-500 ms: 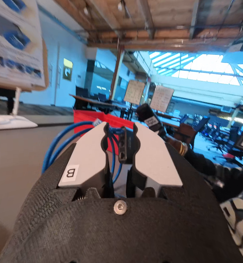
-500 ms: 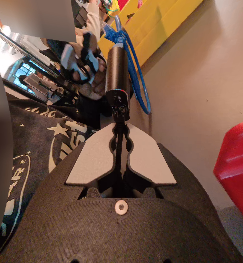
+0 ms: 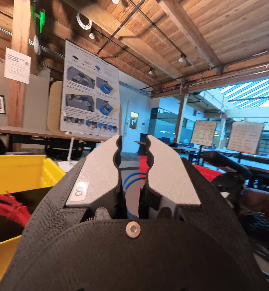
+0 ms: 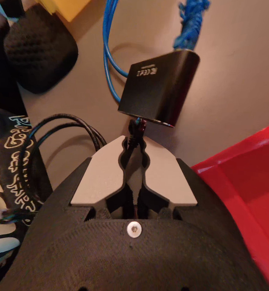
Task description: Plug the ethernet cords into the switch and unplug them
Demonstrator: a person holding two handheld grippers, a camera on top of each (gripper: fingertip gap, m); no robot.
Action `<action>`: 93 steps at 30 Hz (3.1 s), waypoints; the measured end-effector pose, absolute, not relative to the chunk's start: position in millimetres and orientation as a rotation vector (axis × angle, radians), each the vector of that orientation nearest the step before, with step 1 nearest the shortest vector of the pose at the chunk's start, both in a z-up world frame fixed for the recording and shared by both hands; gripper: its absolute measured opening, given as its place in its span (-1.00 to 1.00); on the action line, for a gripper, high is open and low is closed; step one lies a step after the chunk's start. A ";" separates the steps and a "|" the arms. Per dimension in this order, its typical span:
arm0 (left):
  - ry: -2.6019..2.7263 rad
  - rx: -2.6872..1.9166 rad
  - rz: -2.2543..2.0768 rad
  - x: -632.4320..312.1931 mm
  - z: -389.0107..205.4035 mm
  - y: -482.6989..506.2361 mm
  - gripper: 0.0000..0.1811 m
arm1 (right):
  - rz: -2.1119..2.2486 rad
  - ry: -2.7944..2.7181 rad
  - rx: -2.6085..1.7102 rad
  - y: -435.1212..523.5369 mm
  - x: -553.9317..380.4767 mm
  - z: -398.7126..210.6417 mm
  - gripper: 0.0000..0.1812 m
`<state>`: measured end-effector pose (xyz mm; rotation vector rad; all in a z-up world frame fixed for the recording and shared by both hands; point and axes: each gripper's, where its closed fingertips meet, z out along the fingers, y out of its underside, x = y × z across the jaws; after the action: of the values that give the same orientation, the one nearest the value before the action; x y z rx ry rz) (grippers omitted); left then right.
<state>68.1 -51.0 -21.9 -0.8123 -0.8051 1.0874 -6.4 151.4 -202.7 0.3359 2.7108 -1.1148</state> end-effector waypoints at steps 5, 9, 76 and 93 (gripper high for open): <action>-0.973 -0.958 1.383 66.5 -28.1 -97.0 -0.67 | -1.200 2.761 0.205 150.9 -10.1 -198.5 -0.65; -1.137 -1.135 1.594 71.7 -38.1 -137.0 -0.59 | -1.392 2.594 0.146 146.7 -5.1 -175.7 -0.67; -0.069 -1.950 2.104 27.6 -110.4 53.2 -0.95 | -2.596 1.927 -0.235 153.7 29.6 -52.6 -0.55; -0.007 -2.037 2.268 23.5 -115.6 42.1 -0.94 | -2.227 2.238 0.066 120.6 50.5 -45.5 -0.54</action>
<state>23.5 42.1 -115.6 -2.0374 -0.0074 2.2682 50.5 120.6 -45.5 0.0658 2.2383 -2.2273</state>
